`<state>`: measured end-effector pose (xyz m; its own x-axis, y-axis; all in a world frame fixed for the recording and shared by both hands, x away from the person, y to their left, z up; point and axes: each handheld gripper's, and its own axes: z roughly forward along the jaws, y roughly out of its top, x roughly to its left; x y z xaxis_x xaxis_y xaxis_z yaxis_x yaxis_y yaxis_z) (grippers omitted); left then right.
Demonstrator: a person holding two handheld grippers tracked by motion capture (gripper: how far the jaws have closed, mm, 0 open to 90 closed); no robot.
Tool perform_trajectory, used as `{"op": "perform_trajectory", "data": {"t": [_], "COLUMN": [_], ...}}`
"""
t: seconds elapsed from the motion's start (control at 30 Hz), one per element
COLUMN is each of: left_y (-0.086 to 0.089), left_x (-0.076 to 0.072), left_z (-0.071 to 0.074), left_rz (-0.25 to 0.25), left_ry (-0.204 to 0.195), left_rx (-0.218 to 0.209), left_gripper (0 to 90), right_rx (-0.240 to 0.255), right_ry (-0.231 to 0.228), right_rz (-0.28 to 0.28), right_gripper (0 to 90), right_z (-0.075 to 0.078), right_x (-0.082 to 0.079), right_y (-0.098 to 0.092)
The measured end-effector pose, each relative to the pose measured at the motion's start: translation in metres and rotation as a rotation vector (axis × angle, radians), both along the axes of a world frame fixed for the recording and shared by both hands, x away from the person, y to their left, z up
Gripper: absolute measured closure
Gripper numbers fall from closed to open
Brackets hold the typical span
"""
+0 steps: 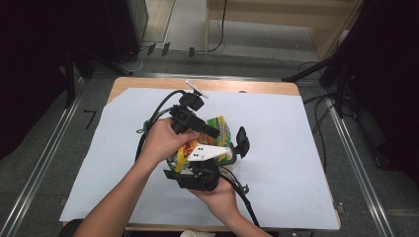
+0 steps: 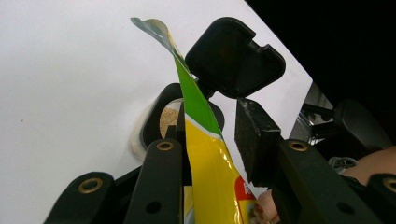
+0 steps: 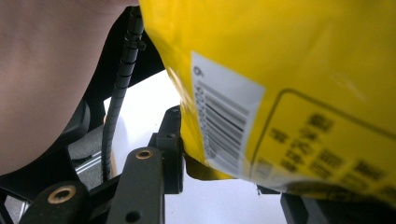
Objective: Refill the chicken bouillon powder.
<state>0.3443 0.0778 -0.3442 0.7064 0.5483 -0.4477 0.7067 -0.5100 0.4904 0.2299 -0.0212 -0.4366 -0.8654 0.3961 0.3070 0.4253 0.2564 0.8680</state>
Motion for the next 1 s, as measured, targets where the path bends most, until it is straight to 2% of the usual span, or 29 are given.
{"op": "perform_trajectory", "data": {"t": [0.3,0.5,0.6,0.77,0.9,1.0], "left_y": [0.0,0.001,0.003,0.004,0.007,0.008], "left_x": [-0.002,-0.003,-0.002,-0.003,-0.004,-0.004], "left_z": [0.0,-0.002,-0.003,-0.004,-0.004,-0.005], "left_rz": [-0.001,-0.011,-0.01,-0.026,-0.044,-0.049], "left_ry": [-0.007,0.004,0.017,0.012,0.005,0.008], "left_rx": [0.006,0.001,0.0,0.0,0.005,-0.002], "left_gripper": [72.5,72.8,73.5,75.1,75.5,75.1], "right_rx": [-0.003,-0.02,-0.022,-0.025,-0.028,-0.02], "right_ry": [-0.013,-0.057,-0.061,-0.081,-0.082,-0.055], "right_rz": [0.003,0.006,0.012,0.016,0.027,0.04], "right_gripper": [63.2,62.3,61.0,59.9,59.0,58.3], "right_z": [-0.001,-0.007,-0.009,-0.012,-0.017,-0.021], "right_x": [-0.001,-0.002,-0.004,-0.005,-0.006,-0.004], "right_y": [0.0,-0.001,0.0,0.0,0.001,0.001]}}
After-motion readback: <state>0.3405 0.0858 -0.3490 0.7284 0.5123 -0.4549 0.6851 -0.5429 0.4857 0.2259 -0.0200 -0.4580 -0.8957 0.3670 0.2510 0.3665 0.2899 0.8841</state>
